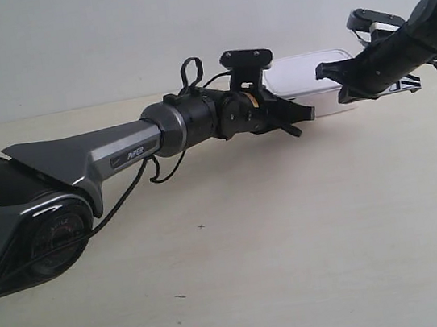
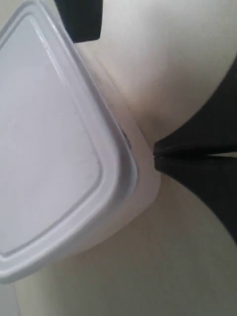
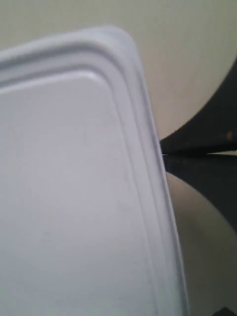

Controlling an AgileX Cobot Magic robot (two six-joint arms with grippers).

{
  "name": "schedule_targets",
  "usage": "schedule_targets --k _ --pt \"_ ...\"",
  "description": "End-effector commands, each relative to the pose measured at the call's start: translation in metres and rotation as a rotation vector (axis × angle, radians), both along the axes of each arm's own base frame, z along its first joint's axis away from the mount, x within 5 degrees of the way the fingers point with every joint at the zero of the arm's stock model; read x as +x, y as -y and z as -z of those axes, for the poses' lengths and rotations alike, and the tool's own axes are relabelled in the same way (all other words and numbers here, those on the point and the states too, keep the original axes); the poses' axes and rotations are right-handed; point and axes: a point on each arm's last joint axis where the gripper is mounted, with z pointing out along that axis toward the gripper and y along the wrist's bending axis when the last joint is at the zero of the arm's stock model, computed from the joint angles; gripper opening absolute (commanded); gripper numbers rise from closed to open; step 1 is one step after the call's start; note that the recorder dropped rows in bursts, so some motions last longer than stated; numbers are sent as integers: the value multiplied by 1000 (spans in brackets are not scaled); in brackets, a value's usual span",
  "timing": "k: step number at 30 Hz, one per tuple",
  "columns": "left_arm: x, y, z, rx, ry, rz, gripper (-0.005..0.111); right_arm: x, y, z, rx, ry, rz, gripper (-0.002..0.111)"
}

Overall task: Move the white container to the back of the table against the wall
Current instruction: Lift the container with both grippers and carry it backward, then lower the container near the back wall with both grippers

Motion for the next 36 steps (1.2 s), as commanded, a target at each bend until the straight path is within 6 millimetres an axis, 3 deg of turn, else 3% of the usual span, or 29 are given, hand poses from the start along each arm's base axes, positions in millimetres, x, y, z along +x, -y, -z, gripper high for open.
schedule_targets --k 1,6,12,19,27,36 --pt "-1 0 -4 35 7 26 0 11 -14 -3 -3 36 -36 0" --pt "0 -2 -3 44 -6 25 0 19 -21 2 12 34 -46 0" --pt "0 -5 -15 81 0 49 0 23 -20 2 23 66 -11 0" --pt "-5 -7 -10 120 -69 60 0 25 -36 6 21 93 -17 0" --pt "-6 -7 -13 135 -87 68 0 38 -38 -5 23 140 -27 0" --pt "-6 -7 -13 135 -87 68 0 42 -39 8 35 119 -20 0"
